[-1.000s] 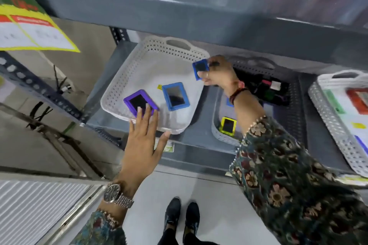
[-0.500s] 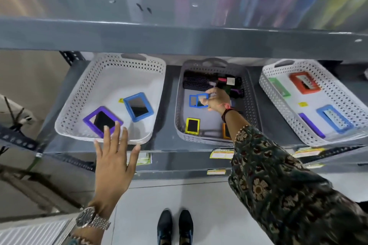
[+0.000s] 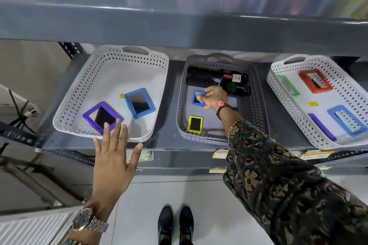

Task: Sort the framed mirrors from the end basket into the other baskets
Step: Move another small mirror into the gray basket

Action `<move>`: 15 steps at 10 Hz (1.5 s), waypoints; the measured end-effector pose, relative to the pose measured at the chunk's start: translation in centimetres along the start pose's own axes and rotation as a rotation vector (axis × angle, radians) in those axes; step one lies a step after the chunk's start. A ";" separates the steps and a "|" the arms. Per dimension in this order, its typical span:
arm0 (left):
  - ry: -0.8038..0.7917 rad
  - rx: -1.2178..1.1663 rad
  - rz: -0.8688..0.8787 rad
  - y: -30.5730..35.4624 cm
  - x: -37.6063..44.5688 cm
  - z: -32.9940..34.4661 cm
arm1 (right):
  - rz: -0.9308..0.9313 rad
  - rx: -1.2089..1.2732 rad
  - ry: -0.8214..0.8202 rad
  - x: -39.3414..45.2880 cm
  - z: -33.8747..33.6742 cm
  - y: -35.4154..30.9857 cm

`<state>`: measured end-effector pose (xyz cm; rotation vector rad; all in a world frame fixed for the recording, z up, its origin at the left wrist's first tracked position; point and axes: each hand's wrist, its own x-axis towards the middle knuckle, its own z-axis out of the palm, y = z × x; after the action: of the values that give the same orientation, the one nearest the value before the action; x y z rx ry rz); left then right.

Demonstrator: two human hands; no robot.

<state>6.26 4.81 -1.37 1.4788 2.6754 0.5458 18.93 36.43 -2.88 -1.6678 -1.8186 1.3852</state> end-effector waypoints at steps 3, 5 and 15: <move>0.007 -0.018 -0.001 0.0 0.1 0.0 | -0.007 -0.058 -0.007 0.5 0.0 0.4; 0.000 -0.022 0.004 0.0 0.0 -0.1 | -0.212 -0.300 -0.079 -0.6 -0.7 -0.6; -0.021 -0.044 0.006 -0.1 0.0 -0.3 | -0.318 -0.561 -0.221 -3.1 -1.1 -2.7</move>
<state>6.14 4.67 -1.06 1.4734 2.6260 0.5821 19.03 34.56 0.96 -1.3891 -2.6474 1.0104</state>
